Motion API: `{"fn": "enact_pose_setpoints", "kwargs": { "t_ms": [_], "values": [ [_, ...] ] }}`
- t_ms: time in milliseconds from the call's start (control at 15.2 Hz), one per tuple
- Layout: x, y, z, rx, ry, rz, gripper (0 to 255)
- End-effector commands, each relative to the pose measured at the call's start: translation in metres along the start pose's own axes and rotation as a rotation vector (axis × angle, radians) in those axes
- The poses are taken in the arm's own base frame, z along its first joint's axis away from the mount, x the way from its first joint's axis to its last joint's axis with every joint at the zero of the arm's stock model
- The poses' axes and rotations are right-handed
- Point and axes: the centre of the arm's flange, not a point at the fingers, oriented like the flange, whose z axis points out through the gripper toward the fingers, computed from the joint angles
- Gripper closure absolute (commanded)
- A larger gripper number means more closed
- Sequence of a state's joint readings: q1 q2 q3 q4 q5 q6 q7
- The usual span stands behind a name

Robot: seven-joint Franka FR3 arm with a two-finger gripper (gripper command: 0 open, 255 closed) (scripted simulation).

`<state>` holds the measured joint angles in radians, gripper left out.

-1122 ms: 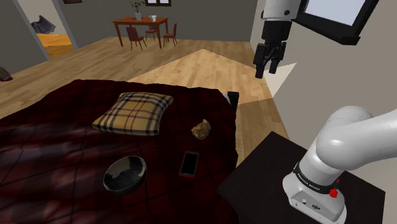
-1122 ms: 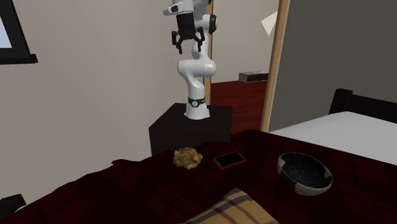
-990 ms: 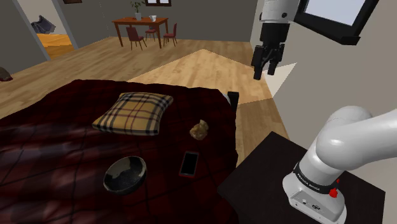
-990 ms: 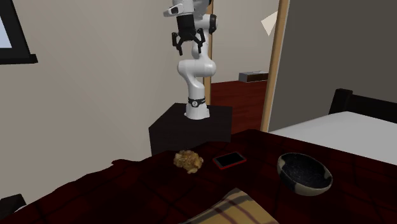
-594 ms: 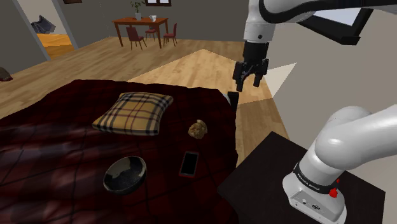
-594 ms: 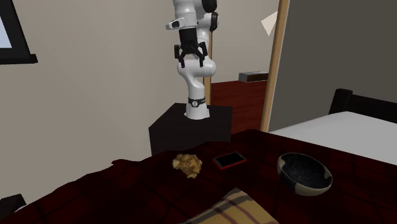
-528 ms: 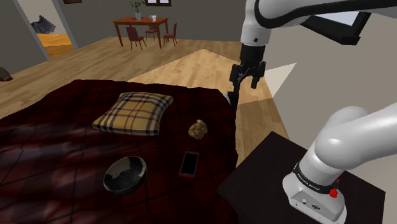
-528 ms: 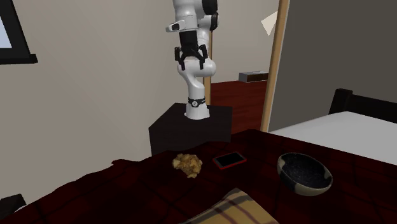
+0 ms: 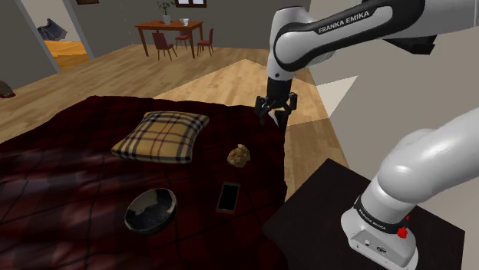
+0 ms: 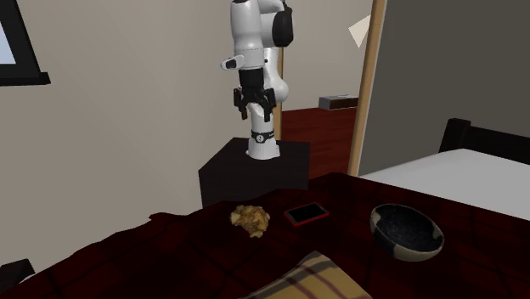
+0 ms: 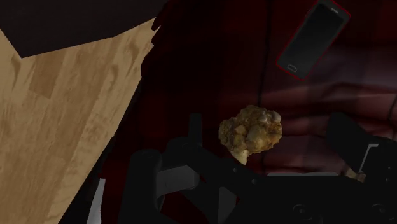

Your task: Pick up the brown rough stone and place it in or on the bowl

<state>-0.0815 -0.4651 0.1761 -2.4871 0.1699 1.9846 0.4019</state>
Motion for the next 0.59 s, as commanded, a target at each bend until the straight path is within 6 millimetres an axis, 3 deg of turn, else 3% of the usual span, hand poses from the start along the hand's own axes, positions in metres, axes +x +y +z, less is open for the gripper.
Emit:
{"fn": "enact_pose_setpoints", "kwargs": {
  "t_ms": [0,528],
  "values": [
    [0.015,-0.007,0.022,-0.003,0.010,0.052,0],
    [0.081,-0.024,0.099,-0.021,0.044,0.249,0]
  ]
}}
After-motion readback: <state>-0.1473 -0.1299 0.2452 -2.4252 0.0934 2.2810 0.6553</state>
